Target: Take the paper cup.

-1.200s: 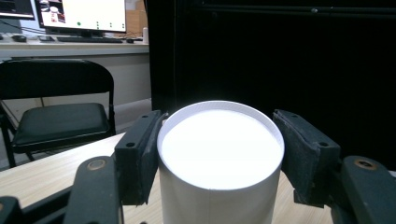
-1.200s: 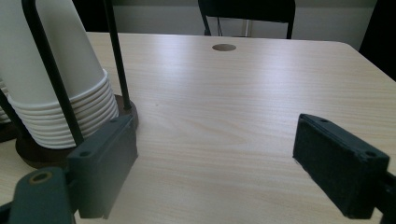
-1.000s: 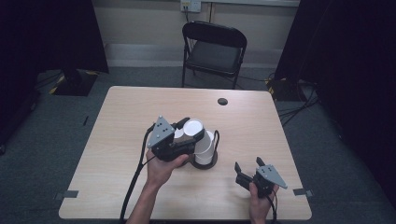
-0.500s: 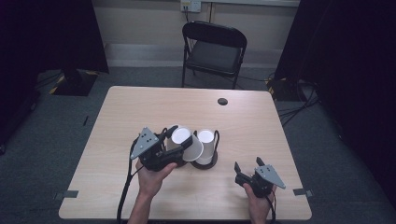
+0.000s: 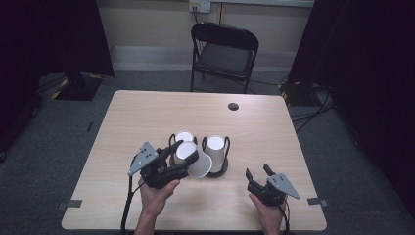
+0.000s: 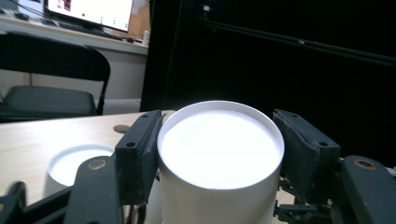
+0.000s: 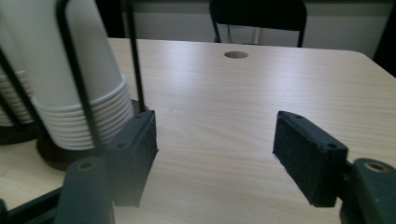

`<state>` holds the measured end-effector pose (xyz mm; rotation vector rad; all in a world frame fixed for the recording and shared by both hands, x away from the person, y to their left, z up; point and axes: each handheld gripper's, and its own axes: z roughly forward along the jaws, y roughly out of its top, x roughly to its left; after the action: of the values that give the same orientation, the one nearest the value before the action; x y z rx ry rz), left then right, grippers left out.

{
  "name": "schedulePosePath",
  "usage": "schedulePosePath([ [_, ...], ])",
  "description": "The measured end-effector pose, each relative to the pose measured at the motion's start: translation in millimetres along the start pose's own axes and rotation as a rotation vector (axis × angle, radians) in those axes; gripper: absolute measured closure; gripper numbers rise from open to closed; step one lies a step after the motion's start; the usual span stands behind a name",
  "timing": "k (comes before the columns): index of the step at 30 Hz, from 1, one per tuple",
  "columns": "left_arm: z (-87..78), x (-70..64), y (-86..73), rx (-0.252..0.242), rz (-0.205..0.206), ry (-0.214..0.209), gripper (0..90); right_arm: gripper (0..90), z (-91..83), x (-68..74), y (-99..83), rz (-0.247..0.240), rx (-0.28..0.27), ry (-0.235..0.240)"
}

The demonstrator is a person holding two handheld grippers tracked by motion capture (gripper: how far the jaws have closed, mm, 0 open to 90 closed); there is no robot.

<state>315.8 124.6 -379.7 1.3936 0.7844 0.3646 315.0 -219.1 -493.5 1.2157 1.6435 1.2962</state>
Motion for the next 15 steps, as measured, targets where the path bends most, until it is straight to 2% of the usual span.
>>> schedulePosePath([
  [4,2.9,2.5,-8.0,0.01,-0.049,-0.017,35.4,30.6,-3.5,10.3,1.6,0.011,-0.043,0.098],
  [7,2.0,3.9,-11.9,0.009,-0.071,-0.036,35.4,29.1,-1.3,20.8,3.2,-0.016,-0.046,0.143],
  [8,1.8,3.8,-13.2,0.006,-0.076,-0.035,35.4,29.6,-0.4,27.9,3.8,-0.028,-0.051,0.18],
  [9,0.9,4.1,-14.4,0.006,-0.079,-0.039,35.4,29.6,-0.4,27.9,3.8,-0.028,-0.051,0.18],
  [15,-1.2,7.1,-23.3,0.001,-0.144,-0.066,35.4,34.4,-1.3,51.2,8.8,-0.073,-0.084,0.312],
])
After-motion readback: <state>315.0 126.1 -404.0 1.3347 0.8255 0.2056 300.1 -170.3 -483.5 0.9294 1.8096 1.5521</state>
